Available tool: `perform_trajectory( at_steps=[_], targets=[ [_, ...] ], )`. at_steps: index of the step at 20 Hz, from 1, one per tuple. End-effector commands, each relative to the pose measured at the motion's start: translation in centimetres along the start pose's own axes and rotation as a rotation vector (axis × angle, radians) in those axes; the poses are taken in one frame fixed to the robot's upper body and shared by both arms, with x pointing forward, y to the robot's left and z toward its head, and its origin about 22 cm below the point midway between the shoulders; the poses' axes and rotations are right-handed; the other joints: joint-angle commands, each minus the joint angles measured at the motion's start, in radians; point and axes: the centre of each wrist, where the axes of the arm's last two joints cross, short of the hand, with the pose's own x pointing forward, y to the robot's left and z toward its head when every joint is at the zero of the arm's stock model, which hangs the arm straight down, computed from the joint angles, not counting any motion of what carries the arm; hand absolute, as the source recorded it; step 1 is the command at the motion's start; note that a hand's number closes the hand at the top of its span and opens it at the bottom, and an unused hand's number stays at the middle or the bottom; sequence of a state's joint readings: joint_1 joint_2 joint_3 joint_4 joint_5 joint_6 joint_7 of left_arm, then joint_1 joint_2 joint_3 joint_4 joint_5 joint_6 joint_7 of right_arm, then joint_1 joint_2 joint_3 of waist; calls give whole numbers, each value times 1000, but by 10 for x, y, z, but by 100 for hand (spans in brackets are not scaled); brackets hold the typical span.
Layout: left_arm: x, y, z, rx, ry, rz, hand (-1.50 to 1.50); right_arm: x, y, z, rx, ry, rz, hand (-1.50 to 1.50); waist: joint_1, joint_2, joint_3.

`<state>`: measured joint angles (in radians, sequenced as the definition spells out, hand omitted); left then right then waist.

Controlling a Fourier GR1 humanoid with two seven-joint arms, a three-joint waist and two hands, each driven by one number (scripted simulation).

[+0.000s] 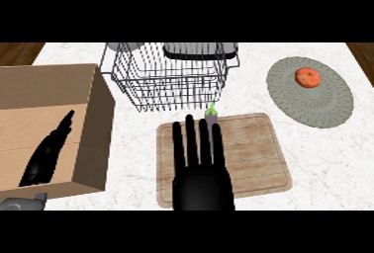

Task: Pick the eggplant from the cutting board and place it in the basket

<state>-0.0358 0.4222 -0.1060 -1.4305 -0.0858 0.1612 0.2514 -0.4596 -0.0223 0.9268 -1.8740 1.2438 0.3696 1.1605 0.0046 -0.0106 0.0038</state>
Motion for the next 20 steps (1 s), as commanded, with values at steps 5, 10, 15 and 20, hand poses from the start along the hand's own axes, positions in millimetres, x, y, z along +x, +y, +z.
perform_trajectory(
  at_steps=[5, 10, 15, 20],
  targets=[
    [-8, -1, 1, -14, 40, -33, 0, 9, 14, -8, 9, 180, 27, -150, 5, 9, -4],
    [-4, -14, 8, -31, 45, -23, 0, 9, 27, -14, 5, 167, 43, -150, 4, 9, -4],
    [-6, -6, -1, -24, 43, -26, 0, 10, 31, -25, 5, 178, 46, -150, 4, 10, -4],
    [-12, -4, 0, -37, 46, -33, 0, 16, 25, -32, 7, 182, 62, -150, 9, 10, -5]
  ],
)
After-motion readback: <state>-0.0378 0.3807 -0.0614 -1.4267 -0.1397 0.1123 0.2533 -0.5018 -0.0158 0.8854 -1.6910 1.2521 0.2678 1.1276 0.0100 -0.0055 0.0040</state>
